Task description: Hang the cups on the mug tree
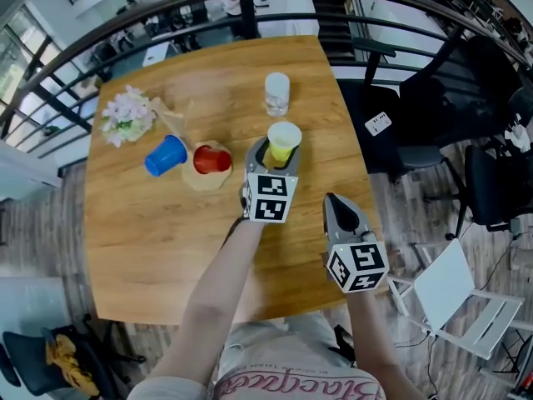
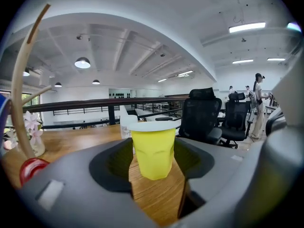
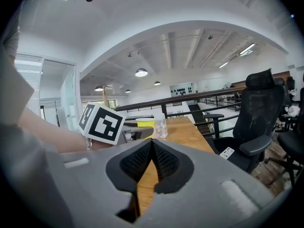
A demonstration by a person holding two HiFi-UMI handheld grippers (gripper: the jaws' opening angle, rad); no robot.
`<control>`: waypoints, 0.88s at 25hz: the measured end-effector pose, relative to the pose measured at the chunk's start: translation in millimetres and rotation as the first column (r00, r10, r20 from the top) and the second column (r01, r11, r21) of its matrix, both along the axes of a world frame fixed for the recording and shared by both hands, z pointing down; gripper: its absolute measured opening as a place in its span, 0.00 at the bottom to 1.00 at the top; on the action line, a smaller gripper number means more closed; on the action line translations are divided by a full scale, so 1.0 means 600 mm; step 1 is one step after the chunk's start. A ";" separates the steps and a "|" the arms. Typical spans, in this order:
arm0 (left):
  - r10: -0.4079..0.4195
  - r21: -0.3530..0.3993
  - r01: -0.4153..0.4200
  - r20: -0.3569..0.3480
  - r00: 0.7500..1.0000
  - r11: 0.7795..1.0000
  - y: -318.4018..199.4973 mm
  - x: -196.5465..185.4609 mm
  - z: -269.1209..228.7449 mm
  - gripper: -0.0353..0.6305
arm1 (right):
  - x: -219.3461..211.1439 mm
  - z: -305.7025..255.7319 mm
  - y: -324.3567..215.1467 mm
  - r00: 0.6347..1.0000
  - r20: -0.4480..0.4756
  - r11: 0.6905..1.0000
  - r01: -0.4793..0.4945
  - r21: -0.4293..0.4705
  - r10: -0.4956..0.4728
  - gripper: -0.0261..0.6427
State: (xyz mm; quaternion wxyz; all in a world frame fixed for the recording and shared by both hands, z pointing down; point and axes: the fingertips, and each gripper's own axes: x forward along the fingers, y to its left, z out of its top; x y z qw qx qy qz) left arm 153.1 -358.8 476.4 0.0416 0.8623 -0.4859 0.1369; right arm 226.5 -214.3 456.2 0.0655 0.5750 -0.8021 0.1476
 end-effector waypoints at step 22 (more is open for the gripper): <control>0.089 0.140 -0.078 -0.071 0.994 0.987 0.113 -0.089 -0.179 0.47 | -0.082 -0.104 0.027 1.000 -0.010 0.991 0.018 0.129 -0.017 0.04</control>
